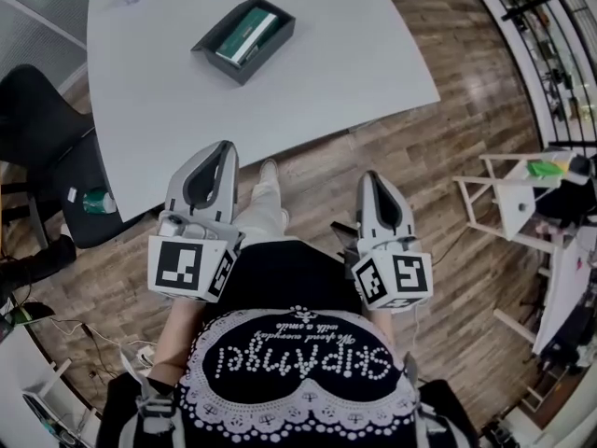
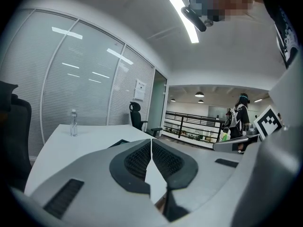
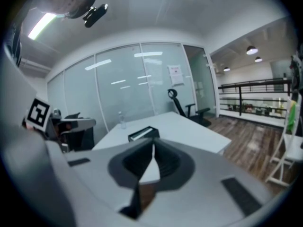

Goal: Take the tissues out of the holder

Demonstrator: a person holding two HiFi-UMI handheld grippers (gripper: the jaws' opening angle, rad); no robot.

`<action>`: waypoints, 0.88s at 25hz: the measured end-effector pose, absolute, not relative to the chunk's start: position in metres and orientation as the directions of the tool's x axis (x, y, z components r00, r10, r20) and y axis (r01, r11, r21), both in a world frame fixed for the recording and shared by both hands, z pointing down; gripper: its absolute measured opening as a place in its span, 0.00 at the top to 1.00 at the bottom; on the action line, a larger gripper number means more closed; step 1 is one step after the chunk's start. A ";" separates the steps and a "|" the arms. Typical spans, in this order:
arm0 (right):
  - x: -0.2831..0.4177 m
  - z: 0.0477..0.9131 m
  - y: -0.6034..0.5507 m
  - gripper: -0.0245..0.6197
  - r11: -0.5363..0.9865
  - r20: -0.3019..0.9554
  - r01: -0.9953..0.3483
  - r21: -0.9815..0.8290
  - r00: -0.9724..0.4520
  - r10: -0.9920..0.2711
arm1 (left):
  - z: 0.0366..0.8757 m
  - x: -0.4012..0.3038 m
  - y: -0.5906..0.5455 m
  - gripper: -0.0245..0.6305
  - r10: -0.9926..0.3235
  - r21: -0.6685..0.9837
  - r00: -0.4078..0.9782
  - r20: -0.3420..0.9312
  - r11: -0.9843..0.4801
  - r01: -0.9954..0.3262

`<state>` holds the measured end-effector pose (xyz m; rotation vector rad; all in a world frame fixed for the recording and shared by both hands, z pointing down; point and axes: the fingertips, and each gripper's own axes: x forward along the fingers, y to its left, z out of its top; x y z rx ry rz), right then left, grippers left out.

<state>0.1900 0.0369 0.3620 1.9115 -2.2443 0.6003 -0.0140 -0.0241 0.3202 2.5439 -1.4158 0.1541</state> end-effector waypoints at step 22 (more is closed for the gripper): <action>0.178 0.356 -0.123 0.91 0.150 0.359 -0.967 -0.204 -0.216 -0.908 | 0.320 -0.031 -0.174 0.92 -0.835 0.143 0.506 0.218 -0.485 -0.863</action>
